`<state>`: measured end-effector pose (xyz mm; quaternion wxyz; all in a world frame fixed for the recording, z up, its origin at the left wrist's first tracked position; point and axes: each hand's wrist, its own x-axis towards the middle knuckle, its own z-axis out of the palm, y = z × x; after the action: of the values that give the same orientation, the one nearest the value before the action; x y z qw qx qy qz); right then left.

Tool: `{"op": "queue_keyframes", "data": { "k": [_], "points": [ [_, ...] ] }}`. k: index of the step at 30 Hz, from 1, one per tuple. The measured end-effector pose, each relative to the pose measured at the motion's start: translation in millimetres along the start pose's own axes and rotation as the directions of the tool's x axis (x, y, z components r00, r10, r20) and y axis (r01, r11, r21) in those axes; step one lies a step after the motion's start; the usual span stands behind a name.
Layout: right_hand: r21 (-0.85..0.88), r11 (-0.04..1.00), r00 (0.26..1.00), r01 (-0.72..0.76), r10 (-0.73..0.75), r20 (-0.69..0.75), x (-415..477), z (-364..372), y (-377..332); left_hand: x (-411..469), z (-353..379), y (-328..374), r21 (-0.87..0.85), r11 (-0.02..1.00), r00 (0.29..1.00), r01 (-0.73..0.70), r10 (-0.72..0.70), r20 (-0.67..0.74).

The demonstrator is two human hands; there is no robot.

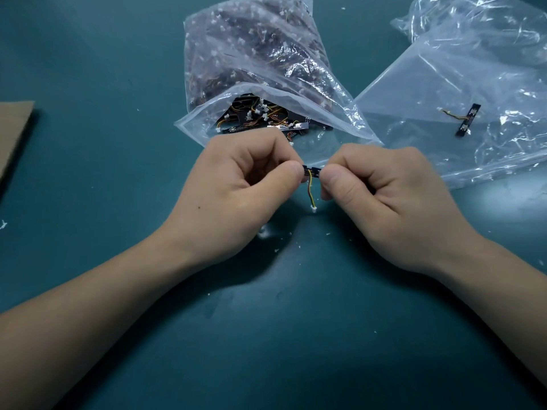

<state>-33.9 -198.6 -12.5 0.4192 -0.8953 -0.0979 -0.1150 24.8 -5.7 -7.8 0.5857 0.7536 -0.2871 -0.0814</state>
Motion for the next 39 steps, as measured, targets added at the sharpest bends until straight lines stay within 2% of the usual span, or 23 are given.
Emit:
{"op": "queue_keyframes", "data": {
  "k": [3, 6, 9, 12, 15, 18, 20, 22, 25, 31, 36, 39],
  "points": [
    [0.003, 1.0, 0.999, 0.015, -0.015, -0.043, -3.2, -0.1, 0.0, 0.1, 0.2, 0.6, 0.039, 0.999, 0.997, 0.024, -0.026, 0.075],
    [-0.019, 1.0, 0.998, 0.022, -0.023, -0.061, -3.8, -0.7, -1.1, 0.2, 1.4, -0.7, 0.157, 0.987, 0.992, 0.017, -0.037, 0.12],
    [-0.082, 0.996, 1.0, 0.019, -0.019, 0.002, -1.9, 1.7, -2.5, 0.0, 0.0, -1.0, 0.121, 0.992, 0.993, 0.021, -0.035, 0.115],
    [-0.111, 0.993, 0.998, 0.048, -0.045, 0.033, -2.7, 3.8, -4.2, -1.2, -2.4, -1.3, 0.076, 0.997, 0.985, 0.007, -0.02, 0.169],
    [-0.051, 0.997, 0.998, 0.055, -0.054, 0.021, -4.7, 2.3, -3.8, -1.5, -3.5, -1.2, 0.016, 1.0, 0.98, 0.002, -0.005, 0.198],
    [-0.002, 0.997, 0.996, 0.073, -0.073, -0.049, -5.5, 1.9, -4.5, -1.5, -2.3, -2.1, 0.042, 0.999, 0.976, 0.004, -0.013, 0.217],
    [0.054, 0.998, 0.997, 0.045, -0.042, -0.063, -4.6, 1.8, -2.5, -1.8, -2.0, -2.4, -0.012, 1.0, 0.978, 0.01, -0.007, 0.207],
    [0.21, 0.977, 0.998, -0.038, 0.046, -0.032, -2.5, -0.4, 0.6, -2.5, -2.5, -2.2, -0.096, 0.995, 0.98, 0.027, -0.007, 0.199],
    [0.39, 0.911, 0.991, -0.133, 0.126, 0.043, -0.7, -3.8, 3.3, -2.5, -2.8, -3.1, -0.101, 0.994, 0.979, 0.031, -0.01, 0.203],
    [0.272, 0.959, 0.996, -0.085, 0.072, 0.059, -0.6, 0.0, 5.2, -1.9, -3.3, -2.6, -0.066, 0.998, 0.981, 0.017, -0.004, 0.192],
    [0.216, 0.976, 0.998, -0.021, 0.007, 0.064, -3.0, -2.5, -0.1, -1.3, 1.6, -2.2, 0.12, 0.993, 0.995, 0.001, -0.013, 0.097],
    [0.096, 0.995, 0.998, -0.021, 0.015, 0.068, -2.3, -0.6, 0.3, -1.5, 0.5, -0.5, 0.072, 0.997, 0.995, -0.002, -0.005, 0.097]
  ]
}}
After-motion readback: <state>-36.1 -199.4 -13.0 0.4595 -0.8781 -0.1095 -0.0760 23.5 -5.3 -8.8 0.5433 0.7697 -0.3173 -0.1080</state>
